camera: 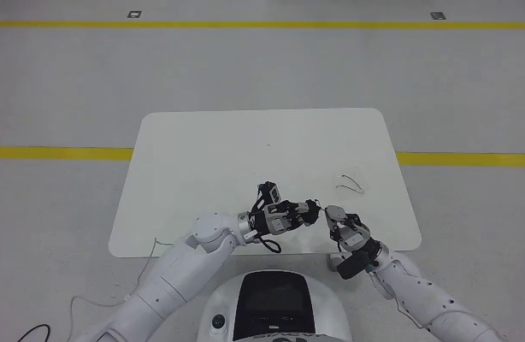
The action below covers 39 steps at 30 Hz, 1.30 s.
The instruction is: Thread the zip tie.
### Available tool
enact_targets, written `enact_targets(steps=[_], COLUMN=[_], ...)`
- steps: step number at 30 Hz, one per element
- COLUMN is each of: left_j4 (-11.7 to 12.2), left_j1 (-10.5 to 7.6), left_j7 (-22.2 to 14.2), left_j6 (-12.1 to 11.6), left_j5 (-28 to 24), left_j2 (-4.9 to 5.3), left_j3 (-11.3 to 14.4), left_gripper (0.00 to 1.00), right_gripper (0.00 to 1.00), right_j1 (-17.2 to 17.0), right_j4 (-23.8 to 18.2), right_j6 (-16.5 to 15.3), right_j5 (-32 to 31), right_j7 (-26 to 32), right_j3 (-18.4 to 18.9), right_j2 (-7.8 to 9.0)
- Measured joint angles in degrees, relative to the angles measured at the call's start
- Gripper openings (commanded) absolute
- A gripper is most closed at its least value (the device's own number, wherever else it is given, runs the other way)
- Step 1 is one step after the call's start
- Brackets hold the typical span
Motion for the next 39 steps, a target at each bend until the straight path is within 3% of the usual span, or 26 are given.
enact_targets(steps=[39], left_j4=[0.0], left_j1=[0.00], left_j7=[0.0], left_j6=[0.0], left_j5=[0.0], left_j2=[0.00], left_j3=[0.0], left_gripper=[0.00], right_gripper=[0.00], right_j1=[1.5], right_j4=[2.2], right_j6=[-0.1], right_j5=[0.0], right_j7=[2.2], right_j3=[-2.3], right_j2=[0.54])
